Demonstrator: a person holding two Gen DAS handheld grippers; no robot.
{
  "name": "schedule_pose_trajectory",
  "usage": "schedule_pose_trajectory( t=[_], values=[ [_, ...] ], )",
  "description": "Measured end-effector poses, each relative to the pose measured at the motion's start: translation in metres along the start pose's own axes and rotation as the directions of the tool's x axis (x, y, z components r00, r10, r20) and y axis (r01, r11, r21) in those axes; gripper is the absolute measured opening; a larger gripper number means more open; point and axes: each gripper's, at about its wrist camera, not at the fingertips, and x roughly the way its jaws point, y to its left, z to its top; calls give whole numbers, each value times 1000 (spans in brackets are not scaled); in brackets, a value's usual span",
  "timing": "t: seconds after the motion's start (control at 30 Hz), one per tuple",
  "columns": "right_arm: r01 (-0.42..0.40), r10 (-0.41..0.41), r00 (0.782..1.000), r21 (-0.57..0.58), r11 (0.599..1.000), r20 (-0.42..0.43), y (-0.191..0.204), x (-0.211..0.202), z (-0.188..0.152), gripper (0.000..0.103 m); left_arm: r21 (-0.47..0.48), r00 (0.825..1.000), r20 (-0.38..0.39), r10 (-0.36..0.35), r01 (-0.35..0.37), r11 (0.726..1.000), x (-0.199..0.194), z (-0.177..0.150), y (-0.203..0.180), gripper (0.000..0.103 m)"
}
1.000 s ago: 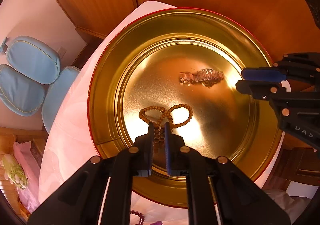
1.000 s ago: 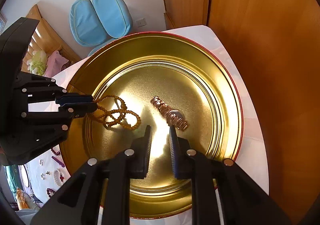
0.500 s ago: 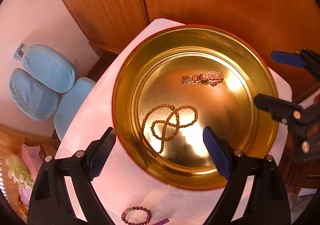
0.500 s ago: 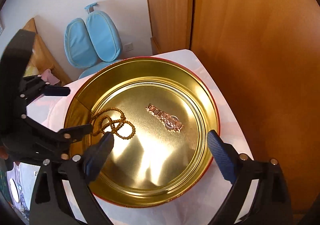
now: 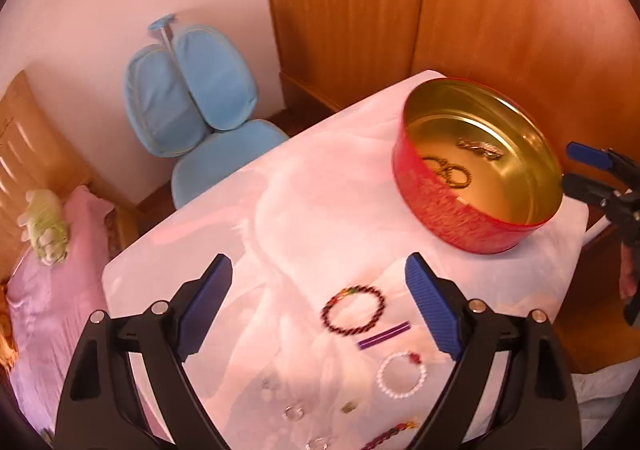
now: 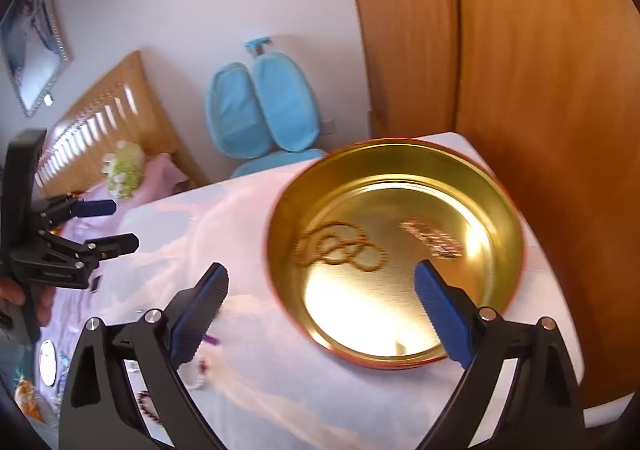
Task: Organize jewelry
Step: 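Move both open grippers from the tin back over the table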
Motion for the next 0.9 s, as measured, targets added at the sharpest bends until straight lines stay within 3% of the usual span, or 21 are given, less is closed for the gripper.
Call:
schedule_pose_trajectory(
  t=[0.13, 0.33, 0.57, 0.83, 0.9],
  values=[
    [-72, 71, 997, -69, 995, -17, 34, 6, 0, 95, -57, 997, -21, 69, -70, 996, -15, -38, 27, 86],
    [-157, 143, 986, -190, 969, -82, 85, 24, -6, 95, -162, 993, -86, 86, -99, 982, -16, -87, 63, 86],
    [-246, 205, 963, -253, 936, -178, 127, 54, -13, 95, -129, 987, -119, 109, -124, 984, 1, -119, 68, 86],
    [-188, 98, 951, -298, 936, -294, 147, 124, -38, 94, -133, 990, -134, 48, -66, 989, 47, -135, 74, 86],
    [-148, 51, 953, -314, 938, -299, 146, 138, -42, 86, -133, 990, -132, 41, -58, 989, 56, -136, 75, 86]
  ],
)
